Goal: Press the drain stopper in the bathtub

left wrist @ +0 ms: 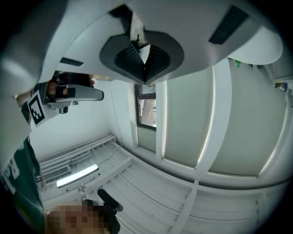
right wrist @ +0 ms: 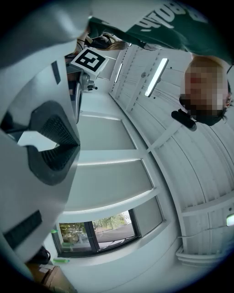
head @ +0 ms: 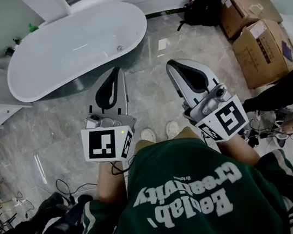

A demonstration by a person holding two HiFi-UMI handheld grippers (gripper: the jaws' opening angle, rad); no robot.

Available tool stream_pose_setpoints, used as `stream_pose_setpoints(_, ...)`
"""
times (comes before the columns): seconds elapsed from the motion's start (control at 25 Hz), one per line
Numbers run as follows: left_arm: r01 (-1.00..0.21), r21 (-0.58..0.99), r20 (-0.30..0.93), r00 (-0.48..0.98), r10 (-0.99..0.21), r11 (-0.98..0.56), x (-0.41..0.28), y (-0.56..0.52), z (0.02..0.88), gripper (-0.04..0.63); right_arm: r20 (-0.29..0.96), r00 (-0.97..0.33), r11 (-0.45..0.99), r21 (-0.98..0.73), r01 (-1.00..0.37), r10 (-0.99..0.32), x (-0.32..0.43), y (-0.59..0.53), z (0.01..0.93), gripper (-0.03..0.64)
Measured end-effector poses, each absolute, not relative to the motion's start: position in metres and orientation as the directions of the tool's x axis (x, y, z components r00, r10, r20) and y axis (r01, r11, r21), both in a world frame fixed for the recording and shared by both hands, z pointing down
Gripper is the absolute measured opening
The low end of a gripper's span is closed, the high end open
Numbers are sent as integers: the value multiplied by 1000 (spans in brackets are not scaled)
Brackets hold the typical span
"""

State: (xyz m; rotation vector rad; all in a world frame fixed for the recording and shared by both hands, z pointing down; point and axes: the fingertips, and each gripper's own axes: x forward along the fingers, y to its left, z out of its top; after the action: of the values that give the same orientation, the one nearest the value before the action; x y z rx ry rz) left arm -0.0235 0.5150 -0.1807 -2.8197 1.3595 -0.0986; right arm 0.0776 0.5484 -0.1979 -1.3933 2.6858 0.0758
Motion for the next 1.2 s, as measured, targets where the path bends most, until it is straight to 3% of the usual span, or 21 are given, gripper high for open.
stream_pose_setpoints(1.2,-841,-70,45,534,-844,-536,23,530,-180,5,-172,-598,617,-86,-782,-783,147,552,-183,11)
